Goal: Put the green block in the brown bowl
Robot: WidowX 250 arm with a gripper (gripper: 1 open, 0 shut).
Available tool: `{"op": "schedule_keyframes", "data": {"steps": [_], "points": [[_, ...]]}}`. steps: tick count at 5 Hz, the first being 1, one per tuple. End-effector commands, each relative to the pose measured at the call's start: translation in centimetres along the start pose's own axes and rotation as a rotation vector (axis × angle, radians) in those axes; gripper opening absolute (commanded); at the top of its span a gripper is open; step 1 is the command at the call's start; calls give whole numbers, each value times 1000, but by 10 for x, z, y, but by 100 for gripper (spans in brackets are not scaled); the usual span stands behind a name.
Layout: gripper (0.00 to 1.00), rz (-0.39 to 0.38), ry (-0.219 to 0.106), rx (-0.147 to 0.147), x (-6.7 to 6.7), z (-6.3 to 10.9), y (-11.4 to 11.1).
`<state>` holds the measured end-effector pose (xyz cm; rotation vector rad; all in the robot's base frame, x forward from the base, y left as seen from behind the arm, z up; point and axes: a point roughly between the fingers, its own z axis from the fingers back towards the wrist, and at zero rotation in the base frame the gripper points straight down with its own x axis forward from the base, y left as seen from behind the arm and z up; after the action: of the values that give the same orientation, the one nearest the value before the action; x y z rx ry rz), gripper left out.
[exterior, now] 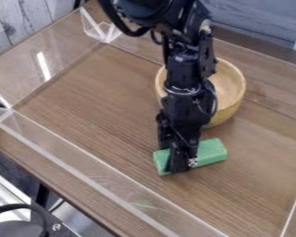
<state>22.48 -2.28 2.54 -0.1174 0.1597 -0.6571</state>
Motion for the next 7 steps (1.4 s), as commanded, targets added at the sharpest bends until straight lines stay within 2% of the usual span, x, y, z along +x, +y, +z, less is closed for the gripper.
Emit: {"op": "schedule_keyframes", "data": {"steps": [1, 3, 5, 7], "points": [[0, 25, -18, 53, 12, 23, 5], [0, 12, -26, 89, 8, 34, 5], [0, 19, -41, 93, 9, 51, -1], [0, -61, -88, 104, 17, 94, 8]]}}
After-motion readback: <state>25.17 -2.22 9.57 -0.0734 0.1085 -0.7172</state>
